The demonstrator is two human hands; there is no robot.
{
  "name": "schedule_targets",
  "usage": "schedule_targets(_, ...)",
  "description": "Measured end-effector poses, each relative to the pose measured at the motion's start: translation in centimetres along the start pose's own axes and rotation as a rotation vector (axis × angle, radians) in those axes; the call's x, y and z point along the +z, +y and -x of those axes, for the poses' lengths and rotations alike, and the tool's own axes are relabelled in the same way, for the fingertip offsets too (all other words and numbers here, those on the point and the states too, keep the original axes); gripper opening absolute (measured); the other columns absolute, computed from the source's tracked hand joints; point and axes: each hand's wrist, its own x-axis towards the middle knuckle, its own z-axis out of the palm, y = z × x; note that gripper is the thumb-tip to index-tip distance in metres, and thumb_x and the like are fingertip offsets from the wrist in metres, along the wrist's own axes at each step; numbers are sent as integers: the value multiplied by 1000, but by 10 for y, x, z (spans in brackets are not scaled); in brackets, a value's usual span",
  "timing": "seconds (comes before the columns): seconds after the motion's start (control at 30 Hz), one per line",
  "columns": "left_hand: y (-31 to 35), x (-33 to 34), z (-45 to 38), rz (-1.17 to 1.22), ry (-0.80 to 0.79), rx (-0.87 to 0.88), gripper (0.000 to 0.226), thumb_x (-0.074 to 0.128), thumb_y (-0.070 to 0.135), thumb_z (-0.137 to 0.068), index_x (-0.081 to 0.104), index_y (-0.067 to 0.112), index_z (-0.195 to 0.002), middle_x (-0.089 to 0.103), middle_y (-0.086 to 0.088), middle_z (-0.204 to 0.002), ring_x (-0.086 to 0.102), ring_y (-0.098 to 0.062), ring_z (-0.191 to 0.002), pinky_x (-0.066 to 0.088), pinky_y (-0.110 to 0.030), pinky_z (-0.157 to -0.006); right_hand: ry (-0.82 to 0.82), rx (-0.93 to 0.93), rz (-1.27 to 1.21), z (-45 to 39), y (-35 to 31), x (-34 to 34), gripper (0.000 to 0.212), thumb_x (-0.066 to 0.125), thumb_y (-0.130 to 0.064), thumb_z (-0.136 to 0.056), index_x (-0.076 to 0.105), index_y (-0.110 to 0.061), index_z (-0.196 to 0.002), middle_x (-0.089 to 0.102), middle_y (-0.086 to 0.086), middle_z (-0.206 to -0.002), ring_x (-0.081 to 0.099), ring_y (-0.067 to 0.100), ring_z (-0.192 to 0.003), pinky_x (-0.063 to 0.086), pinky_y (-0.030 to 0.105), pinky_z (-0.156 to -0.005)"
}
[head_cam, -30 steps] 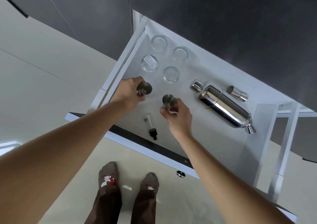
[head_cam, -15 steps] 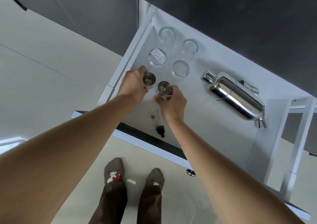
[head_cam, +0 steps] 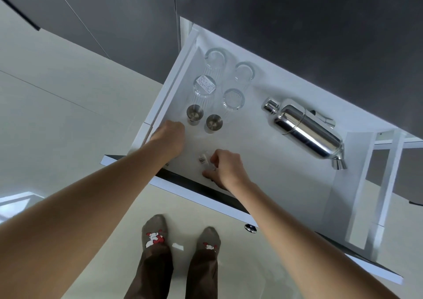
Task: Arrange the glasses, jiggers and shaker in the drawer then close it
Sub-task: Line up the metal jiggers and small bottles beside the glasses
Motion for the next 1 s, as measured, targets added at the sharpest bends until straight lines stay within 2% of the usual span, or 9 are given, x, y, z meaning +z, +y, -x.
schedule_targets(0.13,-6,-10,5,115,-76,107,39,73,19,-82,64,6,-117,64,-14,-116,61,-28,-105,48,-28,-84,-136,35,-50,4,-4,-9,46,86,-29,-63,63,-13,-100,66,12,-105,64,27,-87,53,33,-71)
schedule_targets(0.27,-12,-14,17,168,-136,149,24,70,-1,-81,70,5,-105,67,-14,-109,66,-26,-92,48,-19,-68,-290,144,-219,9,-18,-23,48,87,-20,-64,62,-13,-104,62,13,-96,64,27,-71,61,35,-64)
schedule_targets(0.33,-11,-16,21,168,-201,147,29,72,-3,-78,70,3,-106,65,-15,-112,64,-27,-93,51,-23,-73,-344,213,-260,9,-25,-26,43,85,-21,-66,65,-9,-103,63,11,-90,65,27,-63,61,33,-63)
schedule_targets(0.43,-12,-24,21,148,-324,102,38,77,14,-79,69,6,-115,63,-10,-115,61,-27,-104,48,-29,-86,-370,272,-342,6,-32,-21,41,84,-21,-69,67,0,-100,69,17,-95,68,28,-65,61,29,-59)
schedule_targets(0.53,-17,-29,17,229,-458,32,24,66,24,-88,70,1,-92,64,-15,-93,63,-22,-83,55,-30,-74,-343,298,-410,2,-36,-13,39,79,-20,-76,64,4,-103,65,17,-95,66,26,-58,61,31,-63)
schedule_targets(0.6,-17,-27,15,306,-468,-54,20,58,13,-92,64,0,-77,59,-14,-87,64,-27,-89,56,-28,-68,-335,318,-461,2,-40,-11,28,71,-14,-83,64,3,-103,63,17,-96,64,25,-53,60,30,-63)
schedule_targets(0.67,-17,-23,11,327,-449,-109,16,52,0,-91,67,-4,-92,60,-18,-105,63,-33,-101,58,-33,-76,-338,331,-500,2,-43,-10,21,64,-5,-87,64,4,-106,62,15,-89,62,23,-53,61,32,-69)
schedule_targets(0.77,-15,-18,7,352,-433,-153,24,54,-3,-90,65,-5,-111,59,-21,-120,64,-34,-104,56,-41,-91,-337,324,-498,0,-47,-6,23,60,-2,-88,63,5,-110,59,10,-76,61,21,-54,58,37,-84)
schedule_targets(1.0,-12,-13,2,389,-433,-208,30,50,-5,-92,60,-5,-121,57,-21,-124,61,-32,-102,54,-40,-95,-339,335,-581,-2,-50,-1,25,59,0,-89,62,5,-113,59,14,-92,63,22,-59,59,36,-82)
